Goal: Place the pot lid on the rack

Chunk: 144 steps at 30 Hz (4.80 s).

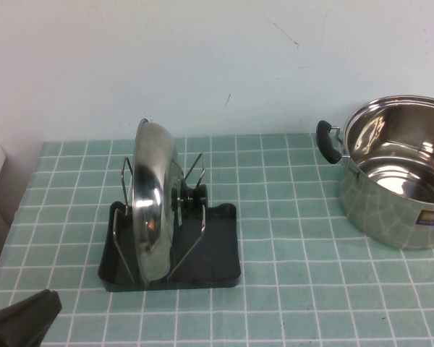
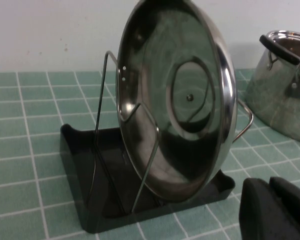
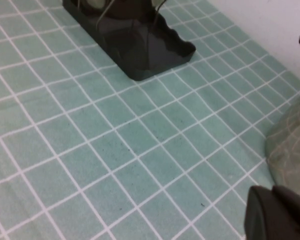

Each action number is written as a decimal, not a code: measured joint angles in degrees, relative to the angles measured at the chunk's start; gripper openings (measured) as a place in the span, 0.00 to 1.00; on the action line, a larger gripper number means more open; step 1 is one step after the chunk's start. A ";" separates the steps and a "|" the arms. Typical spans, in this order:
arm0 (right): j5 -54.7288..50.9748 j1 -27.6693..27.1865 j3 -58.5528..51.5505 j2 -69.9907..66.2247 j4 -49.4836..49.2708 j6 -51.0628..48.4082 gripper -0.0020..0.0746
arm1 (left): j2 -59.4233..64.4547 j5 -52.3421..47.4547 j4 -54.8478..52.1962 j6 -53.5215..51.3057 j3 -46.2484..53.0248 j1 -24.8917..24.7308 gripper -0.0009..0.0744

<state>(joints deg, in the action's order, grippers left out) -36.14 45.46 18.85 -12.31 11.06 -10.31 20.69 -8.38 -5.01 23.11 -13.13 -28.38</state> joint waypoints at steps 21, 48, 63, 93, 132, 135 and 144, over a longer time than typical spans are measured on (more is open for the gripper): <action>0.05 0.00 -0.45 0.00 -0.13 0.00 0.02 | -0.39 0.83 0.24 -0.20 1.31 0.12 0.01; 0.05 0.00 -0.47 0.00 -0.13 0.03 0.02 | -21.28 -9.07 6.55 -18.61 14.20 15.03 0.01; 0.18 0.00 -0.57 0.00 -0.13 0.14 0.02 | -21.50 -9.29 9.13 -20.76 14.20 19.47 0.01; 0.18 0.00 -0.57 0.00 -0.13 0.17 0.02 | -21.50 -9.42 6.75 -15.86 14.20 19.65 0.01; 0.18 0.00 -0.57 0.00 -0.13 0.17 0.02 | -21.50 -9.42 6.75 -16.23 14.20 25.16 0.01; 0.18 0.00 -0.57 0.00 -0.13 0.17 0.02 | -21.50 -9.42 6.75 -16.23 14.20 25.16 0.01; 0.18 0.00 -0.57 0.00 -0.13 0.17 0.02 | -21.50 -9.42 6.75 -16.23 14.20 25.16 0.01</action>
<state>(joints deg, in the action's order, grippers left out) -35.96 45.46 18.29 -12.31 10.93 -10.14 -0.81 -17.80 1.74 6.88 1.07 -3.23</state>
